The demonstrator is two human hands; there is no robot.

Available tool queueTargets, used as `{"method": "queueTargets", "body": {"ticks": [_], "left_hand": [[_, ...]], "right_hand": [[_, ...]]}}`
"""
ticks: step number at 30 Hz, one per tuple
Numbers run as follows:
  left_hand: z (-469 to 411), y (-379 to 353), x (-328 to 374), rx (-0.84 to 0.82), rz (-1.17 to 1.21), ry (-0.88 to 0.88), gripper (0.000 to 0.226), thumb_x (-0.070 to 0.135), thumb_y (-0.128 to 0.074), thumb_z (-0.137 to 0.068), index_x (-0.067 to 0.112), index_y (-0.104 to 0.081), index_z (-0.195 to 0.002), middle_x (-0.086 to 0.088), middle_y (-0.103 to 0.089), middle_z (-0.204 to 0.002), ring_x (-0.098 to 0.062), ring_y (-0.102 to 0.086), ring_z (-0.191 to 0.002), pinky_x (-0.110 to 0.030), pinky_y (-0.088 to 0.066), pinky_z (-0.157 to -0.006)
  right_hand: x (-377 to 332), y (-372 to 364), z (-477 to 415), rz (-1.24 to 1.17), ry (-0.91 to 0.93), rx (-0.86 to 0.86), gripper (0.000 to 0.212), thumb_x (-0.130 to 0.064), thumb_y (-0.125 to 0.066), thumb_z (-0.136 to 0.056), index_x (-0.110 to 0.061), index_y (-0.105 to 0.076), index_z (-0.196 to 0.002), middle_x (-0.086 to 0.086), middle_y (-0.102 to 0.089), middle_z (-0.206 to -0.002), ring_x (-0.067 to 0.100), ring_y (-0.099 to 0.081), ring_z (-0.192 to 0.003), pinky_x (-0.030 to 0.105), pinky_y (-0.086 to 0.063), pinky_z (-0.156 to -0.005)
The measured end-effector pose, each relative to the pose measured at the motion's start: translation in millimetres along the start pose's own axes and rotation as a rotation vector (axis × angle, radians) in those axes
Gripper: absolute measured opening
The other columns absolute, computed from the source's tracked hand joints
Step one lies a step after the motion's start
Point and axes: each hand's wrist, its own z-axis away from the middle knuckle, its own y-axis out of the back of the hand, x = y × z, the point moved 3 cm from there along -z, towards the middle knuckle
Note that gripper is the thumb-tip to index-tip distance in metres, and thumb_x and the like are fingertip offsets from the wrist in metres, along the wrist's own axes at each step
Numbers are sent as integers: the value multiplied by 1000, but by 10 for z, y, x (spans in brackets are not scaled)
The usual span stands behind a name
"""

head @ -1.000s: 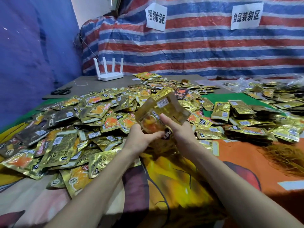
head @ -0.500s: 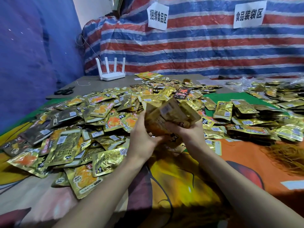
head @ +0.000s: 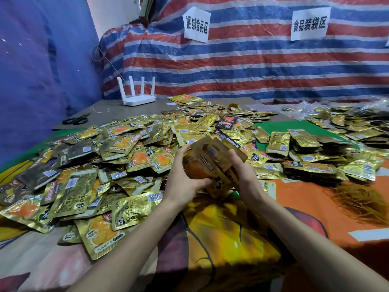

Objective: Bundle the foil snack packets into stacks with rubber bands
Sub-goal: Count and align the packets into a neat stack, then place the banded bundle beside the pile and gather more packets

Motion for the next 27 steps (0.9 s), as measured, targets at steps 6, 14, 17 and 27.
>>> {"method": "queueTargets", "body": {"ticks": [6, 14, 17, 27], "left_hand": [[-37, 93, 87, -93, 73, -168, 95, -13, -84, -64, 30, -48, -140, -3, -63, -126, -17, -68, -109, -33, -59, -91], [-35, -83, 124, -267, -2, -226, 130, -14, -70, -67, 39, 10, -156, 11, -36, -154, -15, -59, -123, -30, -55, -85], [-49, -96, 26, -230, 77, -18, 103, 2, -74, -60, 19, -25, -150, -2, -59, -130, -17, -64, -113, -31, -56, -91], [-66, -152, 68, -209, 224, -44, 73, -17, -67, -74, 6, -37, -137, -12, -63, -111, -12, -67, -93, -24, -54, -81]], "right_hand": [[-14, 93, -51, -97, -186, -289, 33, -14, -68, -80, -13, -71, -112, 14, -74, -111, 31, -70, -99, 38, -59, -77], [-81, 57, -75, 108, -27, -283, 49, -11, -80, -70, -21, -69, -117, 3, -75, -113, 19, -70, -106, 27, -55, -87], [-46, -22, -23, 140, 61, -149, 29, -29, -82, -70, -34, -77, -98, -5, -78, -99, 9, -73, -91, 18, -53, -77], [-139, -500, -45, -258, 98, 345, 66, -68, -58, -75, -4, -61, -88, 32, -60, -88, 34, -59, -80, 52, -54, -73]]}}
